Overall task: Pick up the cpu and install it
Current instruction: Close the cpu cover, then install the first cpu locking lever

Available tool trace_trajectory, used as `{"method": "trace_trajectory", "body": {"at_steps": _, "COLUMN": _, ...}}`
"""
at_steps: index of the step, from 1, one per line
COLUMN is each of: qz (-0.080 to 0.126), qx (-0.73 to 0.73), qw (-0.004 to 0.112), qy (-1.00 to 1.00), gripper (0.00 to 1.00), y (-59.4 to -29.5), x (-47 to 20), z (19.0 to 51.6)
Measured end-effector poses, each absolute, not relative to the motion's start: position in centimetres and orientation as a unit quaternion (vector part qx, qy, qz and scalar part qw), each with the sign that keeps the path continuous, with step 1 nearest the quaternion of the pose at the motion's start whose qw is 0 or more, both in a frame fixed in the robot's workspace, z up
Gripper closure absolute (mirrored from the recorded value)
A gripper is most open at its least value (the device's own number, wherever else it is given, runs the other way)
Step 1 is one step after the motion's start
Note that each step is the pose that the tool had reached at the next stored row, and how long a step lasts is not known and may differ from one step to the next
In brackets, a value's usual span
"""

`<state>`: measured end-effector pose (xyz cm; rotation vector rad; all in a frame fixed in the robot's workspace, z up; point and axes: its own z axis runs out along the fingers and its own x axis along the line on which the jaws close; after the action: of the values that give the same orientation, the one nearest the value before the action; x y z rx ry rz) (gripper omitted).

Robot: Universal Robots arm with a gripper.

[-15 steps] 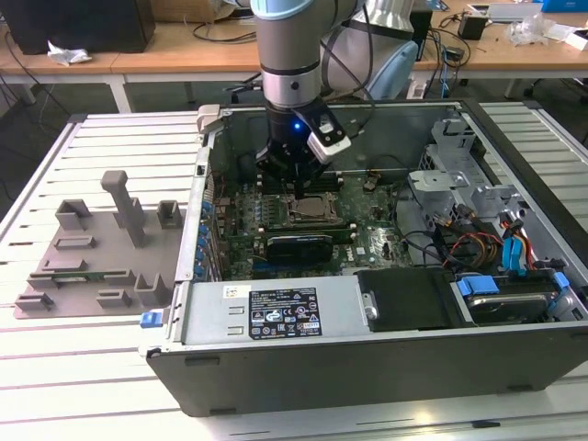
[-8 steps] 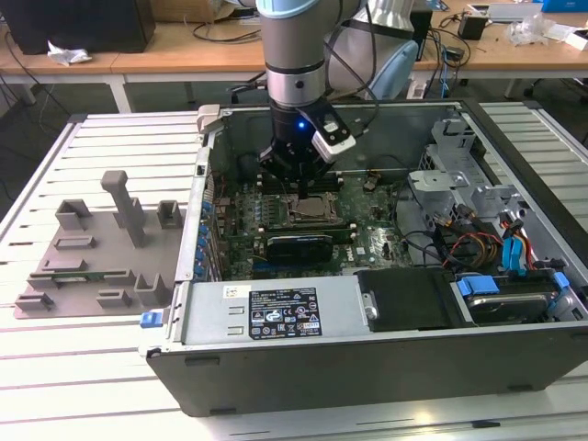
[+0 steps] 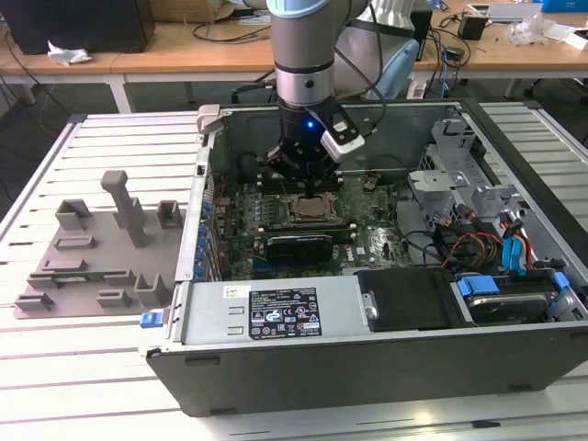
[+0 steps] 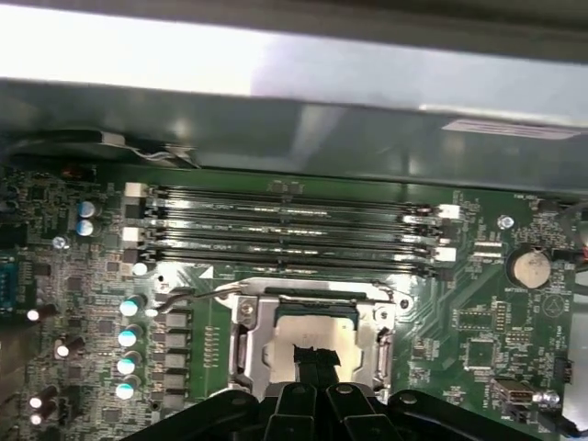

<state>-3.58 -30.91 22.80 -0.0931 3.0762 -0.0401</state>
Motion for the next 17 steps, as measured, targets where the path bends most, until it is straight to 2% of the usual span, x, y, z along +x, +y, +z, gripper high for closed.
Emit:
{"method": "trace_trajectory", "body": {"at_steps": 3, "qz": -0.013, "qx": -0.03, "qw": 0.032, "qy": 0.999, "gripper": 0.89, "y": -30.9, "x": -3.4, "z": 23.5}}
{"method": "trace_trajectory", "body": {"at_steps": 4, "qz": -0.013, "qx": -0.03, "qw": 0.032, "qy": 0.999, "gripper": 0.89, "y": -30.9, "x": -3.4, "z": 25.2}}
{"method": "trace_trajectory", "body": {"at_steps": 6, "qz": -0.013, "qx": -0.03, "qw": 0.032, "qy": 0.999, "gripper": 0.89, "y": -30.9, "x": -3.4, "z": 26.3}}
{"method": "trace_trajectory", "body": {"at_steps": 17, "qz": -0.013, "qx": -0.03, "qw": 0.032, "qy": 0.999, "gripper": 0.89, "y": -30.9, "x": -3.3, "z": 26.8}}
